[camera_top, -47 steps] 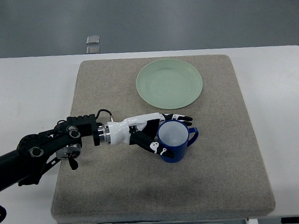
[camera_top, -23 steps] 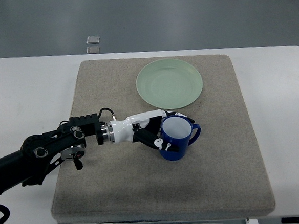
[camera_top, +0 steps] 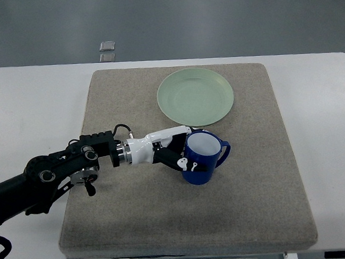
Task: Place cup left of plate with left hand
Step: 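Slide the held mug past the plate toward the left arm's side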
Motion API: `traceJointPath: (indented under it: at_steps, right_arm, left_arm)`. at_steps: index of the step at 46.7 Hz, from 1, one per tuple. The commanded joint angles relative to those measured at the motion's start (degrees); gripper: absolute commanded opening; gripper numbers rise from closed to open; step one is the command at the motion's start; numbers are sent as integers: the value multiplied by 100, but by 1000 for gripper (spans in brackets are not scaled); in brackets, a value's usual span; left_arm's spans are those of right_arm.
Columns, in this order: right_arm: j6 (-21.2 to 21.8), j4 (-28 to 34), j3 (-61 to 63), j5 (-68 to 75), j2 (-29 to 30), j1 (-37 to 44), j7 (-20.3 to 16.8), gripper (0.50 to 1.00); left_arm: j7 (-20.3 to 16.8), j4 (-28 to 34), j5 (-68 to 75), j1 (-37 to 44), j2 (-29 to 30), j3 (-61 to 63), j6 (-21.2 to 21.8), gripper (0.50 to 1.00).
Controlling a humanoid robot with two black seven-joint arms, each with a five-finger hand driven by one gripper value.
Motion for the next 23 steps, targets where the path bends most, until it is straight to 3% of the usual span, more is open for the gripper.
traceJointPath:
  at_steps: [1, 23]
  right_arm:
    - [-7, 0, 0, 0, 0, -8, 0, 932]
    - [-7, 0, 0, 0, 0, -8, 0, 932]
  left_arm:
    - [0, -16, -58, -3, -9, -27, 123, 626]
    - [-70, -69, -129, -3, -26, -343, 835, 626]
